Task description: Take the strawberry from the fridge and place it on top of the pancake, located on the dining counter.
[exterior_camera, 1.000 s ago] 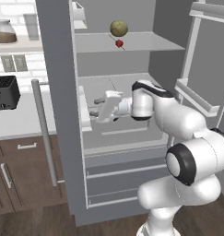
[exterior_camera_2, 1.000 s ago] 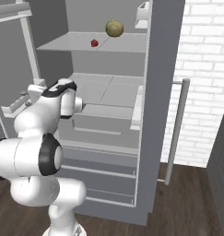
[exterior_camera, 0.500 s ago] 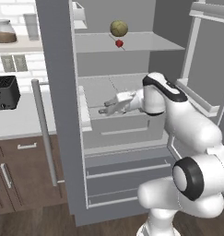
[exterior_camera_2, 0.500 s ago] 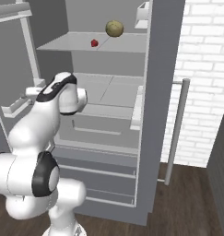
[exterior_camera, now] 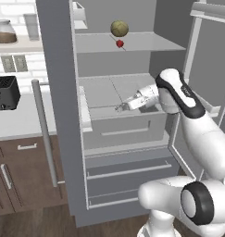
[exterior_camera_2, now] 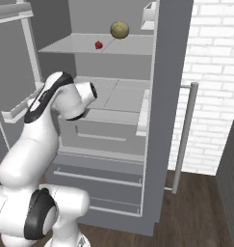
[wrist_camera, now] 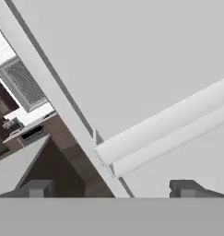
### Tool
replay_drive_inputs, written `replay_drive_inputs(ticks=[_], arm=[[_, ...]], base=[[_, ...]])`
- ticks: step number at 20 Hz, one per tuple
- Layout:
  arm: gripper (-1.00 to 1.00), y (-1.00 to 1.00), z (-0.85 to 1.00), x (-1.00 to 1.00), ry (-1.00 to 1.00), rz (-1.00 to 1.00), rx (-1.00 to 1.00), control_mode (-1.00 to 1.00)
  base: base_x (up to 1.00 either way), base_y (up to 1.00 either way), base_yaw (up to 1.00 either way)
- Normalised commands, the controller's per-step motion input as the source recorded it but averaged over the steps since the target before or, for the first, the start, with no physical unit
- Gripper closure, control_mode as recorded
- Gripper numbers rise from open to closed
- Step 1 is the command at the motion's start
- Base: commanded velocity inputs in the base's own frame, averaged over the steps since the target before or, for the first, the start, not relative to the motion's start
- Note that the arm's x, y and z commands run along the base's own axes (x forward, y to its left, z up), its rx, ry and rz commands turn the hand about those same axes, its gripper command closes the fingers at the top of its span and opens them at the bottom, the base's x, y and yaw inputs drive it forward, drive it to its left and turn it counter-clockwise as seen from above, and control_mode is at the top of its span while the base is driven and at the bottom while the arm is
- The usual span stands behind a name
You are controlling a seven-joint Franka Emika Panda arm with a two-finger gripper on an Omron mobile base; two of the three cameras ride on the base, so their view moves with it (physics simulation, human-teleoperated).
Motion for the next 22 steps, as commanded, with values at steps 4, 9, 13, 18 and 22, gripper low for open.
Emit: replay_drive_inputs(ticks=[4, 9, 13, 18, 22], arm=[[-1.00, -0.33, 0.00, -0.27, -0.39, -0.12, -0.26, -1.00], [-1.00, -0.34, 0.00, -0.19, -0.33, -0.23, -0.25, -1.00], [-1.00, -0.39, 0.00, 0.01, -0.08, -0.43, -0.16, -1.00], [-1.00, -0.25, 0.00, 0.04, 0.00, -0.55, -0.06, -1.00], [-1.00, -0.29, 0.02, 0.00, 0.00, -0.59, -0.02, -1.00]], base=[[0.00, 0.00, 0.00], [0.00, 0.00, 0.00], [0.00, 0.00, 0.00], [0.00, 0.00, 0.00], [0.00, 0.00, 0.00]])
